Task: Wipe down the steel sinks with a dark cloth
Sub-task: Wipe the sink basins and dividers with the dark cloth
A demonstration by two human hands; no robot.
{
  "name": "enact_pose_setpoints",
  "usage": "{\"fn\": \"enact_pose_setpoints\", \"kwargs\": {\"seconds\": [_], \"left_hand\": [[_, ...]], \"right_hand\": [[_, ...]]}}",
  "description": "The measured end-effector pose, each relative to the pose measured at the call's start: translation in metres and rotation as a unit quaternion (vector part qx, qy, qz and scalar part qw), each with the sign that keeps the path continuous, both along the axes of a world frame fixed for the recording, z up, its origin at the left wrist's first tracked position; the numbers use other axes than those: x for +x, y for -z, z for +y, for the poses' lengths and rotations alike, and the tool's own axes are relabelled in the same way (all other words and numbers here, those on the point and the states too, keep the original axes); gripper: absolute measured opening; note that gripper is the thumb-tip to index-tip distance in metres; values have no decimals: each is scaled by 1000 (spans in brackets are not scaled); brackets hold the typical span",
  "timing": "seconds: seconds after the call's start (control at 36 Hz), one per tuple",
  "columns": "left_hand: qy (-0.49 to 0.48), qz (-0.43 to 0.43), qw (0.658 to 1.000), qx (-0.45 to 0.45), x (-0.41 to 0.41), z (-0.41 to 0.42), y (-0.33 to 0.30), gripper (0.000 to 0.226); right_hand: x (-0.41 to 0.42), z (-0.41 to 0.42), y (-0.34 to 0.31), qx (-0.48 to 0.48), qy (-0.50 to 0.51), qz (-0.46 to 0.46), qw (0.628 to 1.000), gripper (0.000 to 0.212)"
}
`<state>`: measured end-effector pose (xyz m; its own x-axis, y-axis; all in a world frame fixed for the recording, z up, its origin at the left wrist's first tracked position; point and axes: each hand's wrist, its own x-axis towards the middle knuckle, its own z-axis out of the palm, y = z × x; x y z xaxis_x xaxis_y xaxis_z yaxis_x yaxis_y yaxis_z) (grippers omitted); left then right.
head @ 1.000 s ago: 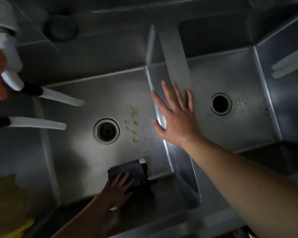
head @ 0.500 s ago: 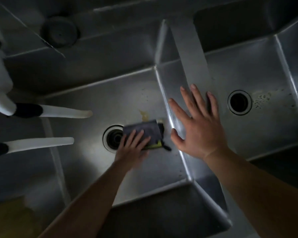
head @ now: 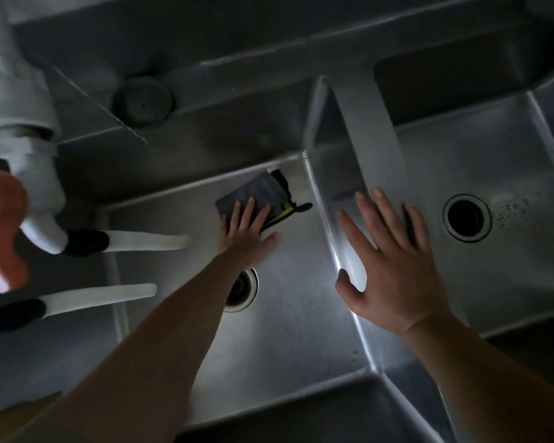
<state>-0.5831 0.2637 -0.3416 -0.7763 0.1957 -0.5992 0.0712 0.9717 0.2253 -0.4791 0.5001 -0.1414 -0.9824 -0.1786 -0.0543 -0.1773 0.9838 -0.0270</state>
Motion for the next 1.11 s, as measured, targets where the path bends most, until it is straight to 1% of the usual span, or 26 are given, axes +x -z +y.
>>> {"fn": "enact_pose_setpoints", "kwargs": {"seconds": [0.11, 0.19, 0.22, 0.28, 0.33, 0.36, 0.44, 0.47, 0.5, 0.56, 0.58, 0.67, 0.72, 0.78, 0.92, 0.97, 1.03, 1.08, 1.11], "left_hand": [[-4, 9, 1000, -8, 63, -21, -10, 71], [-19, 26, 999, -43, 105, -39, -18, 67], [-39, 23, 997, -55, 112, -43, -19, 67], [-138, 12, 989, -49, 115, -46, -17, 66], [-263, 36, 964, -28, 100, -41, -14, 67], [-327, 57, 943, -16, 87, -39, -12, 68], [-508, 75, 858, 15, 30, -34, -7, 72], [-543, 72, 837, 9, 10, -37, -6, 75], [-547, 59, 835, 3, -6, -41, -4, 80], [-511, 18, 860, 6, -30, -47, -1, 91], [-498, 13, 867, 0, -35, -47, -1, 92], [-465, 30, 885, -17, -29, -27, -4, 86], [-457, 43, 888, -17, -22, -9, -8, 80], [-448, 32, 893, -9, -20, 3, -8, 77], [-351, 4, 937, -4, -24, 31, -9, 76], [-284, -12, 959, 5, -30, 43, -13, 74], [-178, -21, 984, 23, -38, 60, -19, 69], [-90, -23, 994, 52, -51, 82, -26, 63], [-73, -30, 995, 67, -58, 92, -30, 59]], "right_hand": [[0, 0, -1, -3, -6, -11, 1000, 76], [1, 0, -1, -12, -4, -13, 1000, 77], [1, 0, -1, -15, -4, -12, 1000, 77], [0, 0, 0, -24, -3, -11, 1000, 77], [0, 0, 0, -33, -3, -6, 999, 77], [0, 0, 1, -38, -2, -4, 999, 77], [0, 2, 1, -53, -1, 2, 999, 77], [0, 2, 1, -58, -3, 2, 998, 77], [0, 3, 2, -63, -3, 2, 998, 78], [-1, 3, 1, -70, 1, 2, 998, 78], [-2, 3, 0, -71, 3, 0, 997, 78], [-3, 3, 0, -70, 1, -10, 997, 78], [-2, 2, -2, -74, 0, -15, 997, 78], [-3, 2, -2, -78, -3, -15, 997, 79], [-3, 2, -2, -95, -1, -11, 995, 78], [-3, 2, -3, -94, -1, -13, 995, 77], [-3, 2, -4, -88, -3, -15, 996, 78], [-3, 2, -4, -78, -3, -17, 997, 78], [-3, 1, -4, -73, -1, -18, 997, 79]]}}
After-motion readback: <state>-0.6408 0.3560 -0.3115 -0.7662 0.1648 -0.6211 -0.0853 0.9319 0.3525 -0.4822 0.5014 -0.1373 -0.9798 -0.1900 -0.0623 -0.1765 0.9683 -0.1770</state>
